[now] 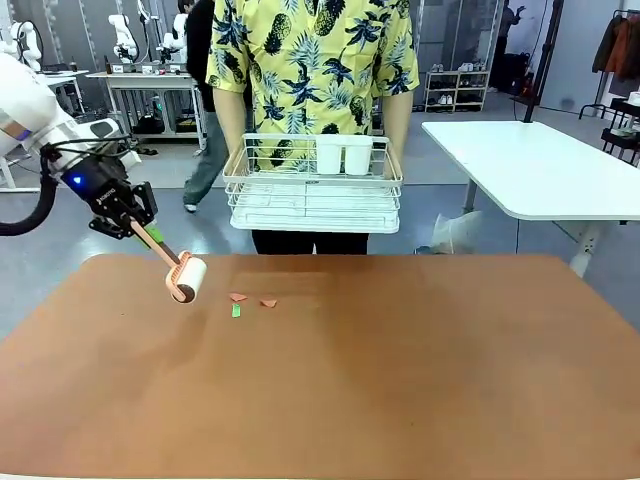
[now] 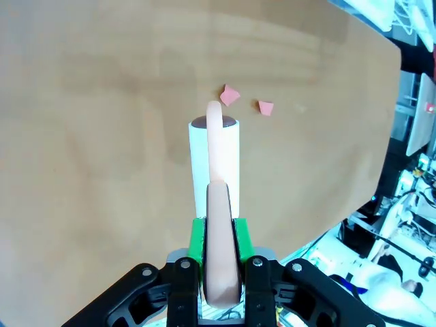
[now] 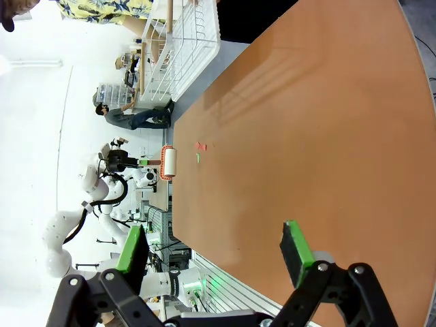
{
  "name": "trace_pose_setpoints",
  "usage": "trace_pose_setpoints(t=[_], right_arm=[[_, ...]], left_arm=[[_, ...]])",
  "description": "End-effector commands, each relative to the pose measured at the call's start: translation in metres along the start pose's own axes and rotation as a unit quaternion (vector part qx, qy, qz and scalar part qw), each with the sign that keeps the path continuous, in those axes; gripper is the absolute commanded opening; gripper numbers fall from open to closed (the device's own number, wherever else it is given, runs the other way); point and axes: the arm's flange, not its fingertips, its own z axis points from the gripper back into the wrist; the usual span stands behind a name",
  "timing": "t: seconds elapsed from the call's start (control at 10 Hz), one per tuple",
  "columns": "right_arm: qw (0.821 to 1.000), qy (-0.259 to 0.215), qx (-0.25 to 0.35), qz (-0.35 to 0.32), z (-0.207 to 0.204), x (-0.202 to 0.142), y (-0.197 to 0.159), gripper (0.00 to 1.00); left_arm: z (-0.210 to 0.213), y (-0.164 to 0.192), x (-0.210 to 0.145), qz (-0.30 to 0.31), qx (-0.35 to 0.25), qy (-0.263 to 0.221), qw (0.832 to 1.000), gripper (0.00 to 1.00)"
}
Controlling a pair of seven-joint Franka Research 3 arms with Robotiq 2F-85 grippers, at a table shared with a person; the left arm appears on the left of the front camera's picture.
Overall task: Clean the table.
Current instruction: Clean the table with the Lint Roller when the human lifts the Dish drying rack.
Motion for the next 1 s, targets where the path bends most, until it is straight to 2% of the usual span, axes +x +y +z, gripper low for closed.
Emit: trace_pose_setpoints(t=[0.0,0.3,0.6,0.9], right_arm=[[1.0,-0.004,0.001,-0.002,0.001,0.0,0.003,1.0],[1.0,-0.004,0.001,-0.002,0.001,0.0,0.003,1.0],[1.0,-0.004,0.001,-0.002,0.001,0.0,0.003,1.0],[1.0,-0.004,0.001,-0.002,0.001,0.0,0.003,1.0]], left_arm=[[-0.009,0.005,0.004,-0.029,-0.024,-0.005,0.999,0.21],[-0.028,0.021,0.018,-0.026,-0.035,-0.021,0.999,0.21],[-0.043,0.035,0.029,-0.016,-0.043,-0.009,0.999,0.21],[-0.059,0.04,0.026,-0.015,-0.051,0.0,0.999,0.21]])
